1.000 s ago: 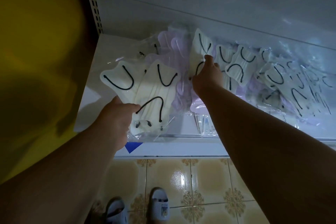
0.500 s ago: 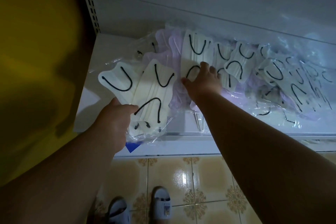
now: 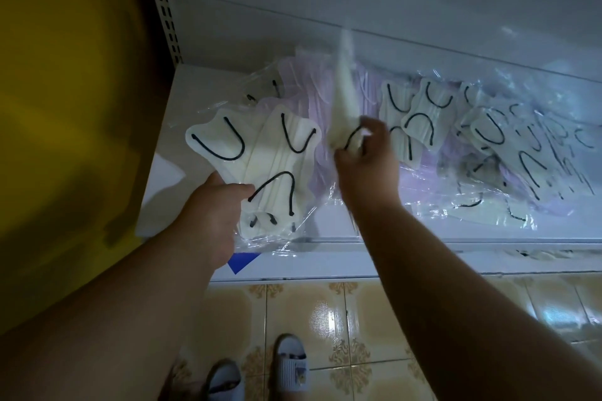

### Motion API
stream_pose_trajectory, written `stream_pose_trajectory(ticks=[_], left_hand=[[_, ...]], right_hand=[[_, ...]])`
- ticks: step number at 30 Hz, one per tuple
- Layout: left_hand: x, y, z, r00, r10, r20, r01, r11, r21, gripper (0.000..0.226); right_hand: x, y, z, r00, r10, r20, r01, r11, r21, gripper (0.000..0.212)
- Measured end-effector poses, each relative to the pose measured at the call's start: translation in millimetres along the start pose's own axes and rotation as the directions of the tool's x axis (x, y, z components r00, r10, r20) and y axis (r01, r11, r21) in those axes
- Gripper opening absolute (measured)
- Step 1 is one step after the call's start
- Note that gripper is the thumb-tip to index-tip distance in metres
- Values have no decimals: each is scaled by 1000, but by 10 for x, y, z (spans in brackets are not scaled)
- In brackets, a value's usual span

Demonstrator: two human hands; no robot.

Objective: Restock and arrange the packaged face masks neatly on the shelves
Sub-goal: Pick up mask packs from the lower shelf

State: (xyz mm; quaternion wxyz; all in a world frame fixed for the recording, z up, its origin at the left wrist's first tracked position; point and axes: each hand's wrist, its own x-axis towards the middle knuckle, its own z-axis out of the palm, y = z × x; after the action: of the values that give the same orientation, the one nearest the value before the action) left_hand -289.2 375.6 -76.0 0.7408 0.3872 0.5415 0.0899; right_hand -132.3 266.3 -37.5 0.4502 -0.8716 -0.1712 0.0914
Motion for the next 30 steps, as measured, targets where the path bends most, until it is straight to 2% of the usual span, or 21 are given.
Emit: stream_pose_trajectory(ticks=[3, 6, 7, 10, 12, 14, 16, 19, 23, 25, 27, 29, 30], left_hand=[[-84, 1, 50, 1000, 10, -7, -10, 1000, -15, 9], [-171, 13, 113, 1000, 22, 12, -22, 999, 45, 52], [-192, 5, 128, 999, 50, 16, -51, 997, 66, 55], [-246, -46, 181, 992, 125, -20, -123, 990, 65, 19], [-298, -101, 192, 991, 137, 6, -137, 988, 66, 25], [-387, -156, 197, 988, 142, 52, -146, 984, 99, 40], [-523, -200, 229, 982, 140, 125, -154, 982, 111, 51], [-738, -294, 324, 967, 166, 192, -187, 978, 98, 49], [-974, -377, 416, 963, 204, 176, -226, 967, 118, 31], [-1082, -408, 469, 960, 224, 167, -247, 960, 132, 29], [-1175, -466, 521, 953, 248, 173, -271, 955, 123, 32], [-1306, -569, 567, 951, 254, 177, -275, 956, 105, 34], [-1394, -641, 614, 953, 246, 179, -266, 959, 101, 34]], right_hand=[[-368, 68, 91, 963, -58, 265, 91, 990, -112, 48], [-544, 150, 155, 925, -107, 363, 184, 966, -182, 45], [-582, 152, 148, 925, -111, 363, 184, 967, -174, 46], [-650, 174, 74, 940, -50, 337, 93, 989, -114, 37], [-657, 171, -31, 953, 72, 293, -47, 995, -92, 47], [-658, 156, -181, 936, 238, 259, -250, 968, 17, 55], [-686, 143, -357, 893, 336, 300, -383, 917, 111, 46], [-769, 193, -624, 857, 373, 357, -463, 861, 212, 24], [-873, 281, -871, 814, 421, 401, -557, 763, 329, 9], [-906, 319, -905, 793, 413, 448, -575, 750, 327, 13], [-931, 366, -917, 776, 367, 513, -569, 757, 320, 25], [-984, 445, -992, 743, 338, 578, -602, 715, 355, 35], [-1028, 506, -1082, 736, 331, 591, -617, 686, 385, 32]])
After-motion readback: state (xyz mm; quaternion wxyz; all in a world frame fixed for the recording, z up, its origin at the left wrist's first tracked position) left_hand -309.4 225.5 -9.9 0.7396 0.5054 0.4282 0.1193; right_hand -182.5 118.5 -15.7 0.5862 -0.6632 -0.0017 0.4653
